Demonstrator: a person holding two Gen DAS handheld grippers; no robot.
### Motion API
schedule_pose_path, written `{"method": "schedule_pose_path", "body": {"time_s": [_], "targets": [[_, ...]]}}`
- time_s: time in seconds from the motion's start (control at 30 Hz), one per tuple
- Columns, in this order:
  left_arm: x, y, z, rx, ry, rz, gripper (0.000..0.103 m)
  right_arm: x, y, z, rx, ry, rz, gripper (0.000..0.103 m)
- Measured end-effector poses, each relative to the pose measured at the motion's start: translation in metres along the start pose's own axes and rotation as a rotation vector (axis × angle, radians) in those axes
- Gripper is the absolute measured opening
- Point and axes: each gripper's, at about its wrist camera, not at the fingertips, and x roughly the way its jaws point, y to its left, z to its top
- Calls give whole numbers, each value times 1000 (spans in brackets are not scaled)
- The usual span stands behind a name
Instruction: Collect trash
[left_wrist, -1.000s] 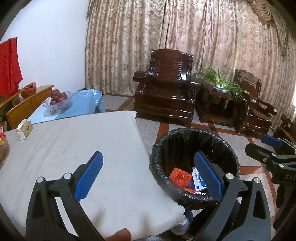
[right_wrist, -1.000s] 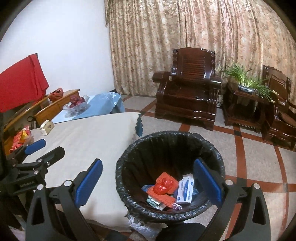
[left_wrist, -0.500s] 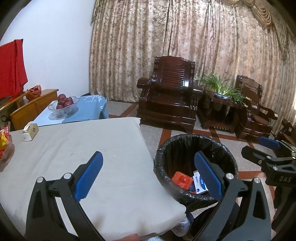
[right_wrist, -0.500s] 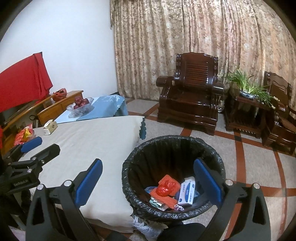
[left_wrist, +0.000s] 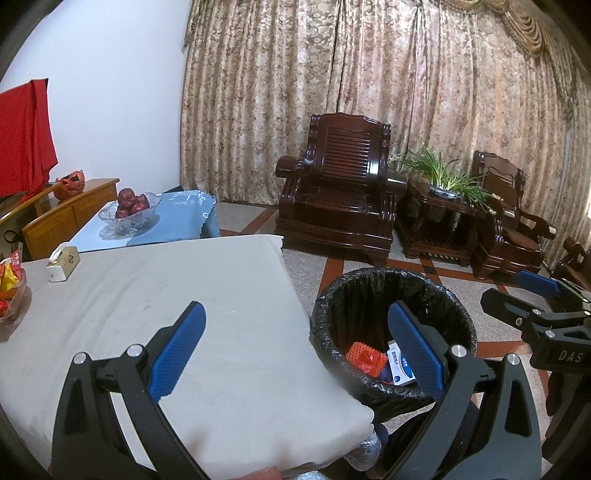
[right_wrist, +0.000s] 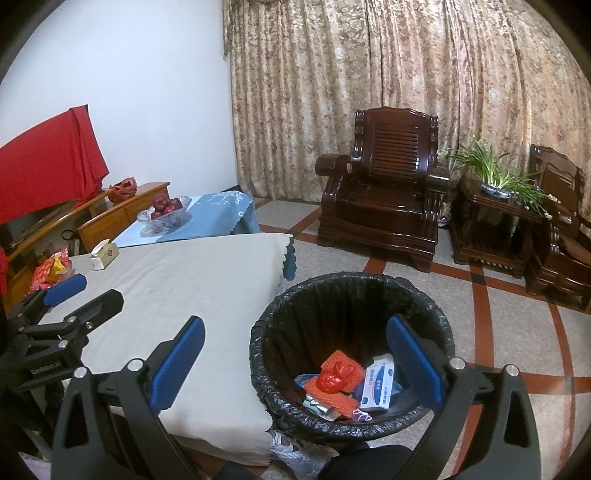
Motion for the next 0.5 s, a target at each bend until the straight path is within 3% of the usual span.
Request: {"method": "schedule_pose_path", "body": {"time_s": [0.5], "targets": [[0,1,0,0,0,1,96,0,-1,0,-2,1,0,97]]}}
